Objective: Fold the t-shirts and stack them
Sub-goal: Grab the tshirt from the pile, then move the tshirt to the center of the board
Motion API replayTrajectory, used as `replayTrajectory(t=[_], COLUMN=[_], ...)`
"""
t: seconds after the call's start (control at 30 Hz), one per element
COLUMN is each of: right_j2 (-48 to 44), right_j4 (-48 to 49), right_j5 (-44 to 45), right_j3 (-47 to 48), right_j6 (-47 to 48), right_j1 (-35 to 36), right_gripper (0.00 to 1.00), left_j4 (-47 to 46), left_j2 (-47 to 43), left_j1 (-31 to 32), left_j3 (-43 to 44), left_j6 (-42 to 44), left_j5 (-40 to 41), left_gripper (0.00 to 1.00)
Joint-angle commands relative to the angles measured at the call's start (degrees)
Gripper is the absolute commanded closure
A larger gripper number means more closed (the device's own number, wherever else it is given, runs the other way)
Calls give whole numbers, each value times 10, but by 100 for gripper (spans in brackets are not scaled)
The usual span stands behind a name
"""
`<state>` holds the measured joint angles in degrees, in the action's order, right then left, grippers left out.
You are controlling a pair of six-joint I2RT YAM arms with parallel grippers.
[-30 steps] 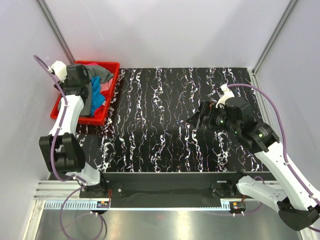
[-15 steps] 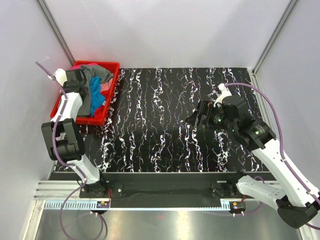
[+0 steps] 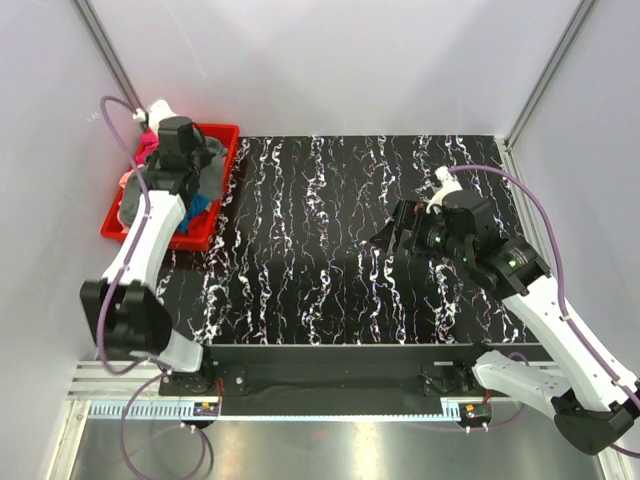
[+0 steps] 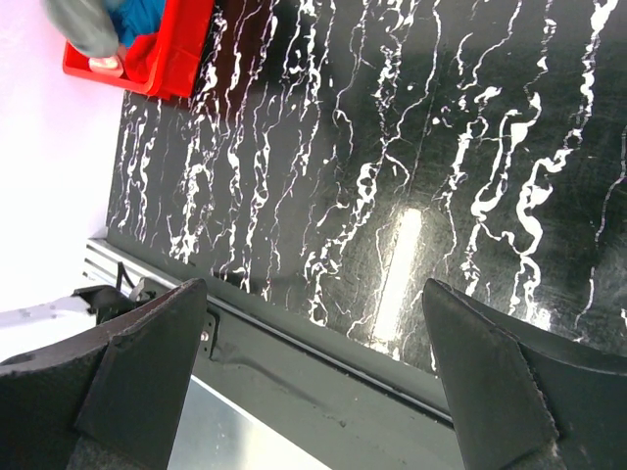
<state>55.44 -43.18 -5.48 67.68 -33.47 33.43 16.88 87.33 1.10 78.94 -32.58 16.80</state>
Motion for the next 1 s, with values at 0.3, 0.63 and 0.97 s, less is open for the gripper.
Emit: replayTrajectory(t=[0.3,0.63,0.97], right_j2=[-83,-100,-11], right_j4=[-48,-89,40], right_j5=[121,133,-40], right_j3=[54,20,-186], right_j6=[-12,-38,-111], right_j1=[0,0,1], right_gripper=[0,0,20], left_j4=[-113,-36,320], left_j2=[-217,-365,-519], left_j1=[243,326,328], left_j3=[163,-206,-300], left_j6=[-3,-69,-62], left_j5=[-214,-313,-49], left_gripper=[100,100,100])
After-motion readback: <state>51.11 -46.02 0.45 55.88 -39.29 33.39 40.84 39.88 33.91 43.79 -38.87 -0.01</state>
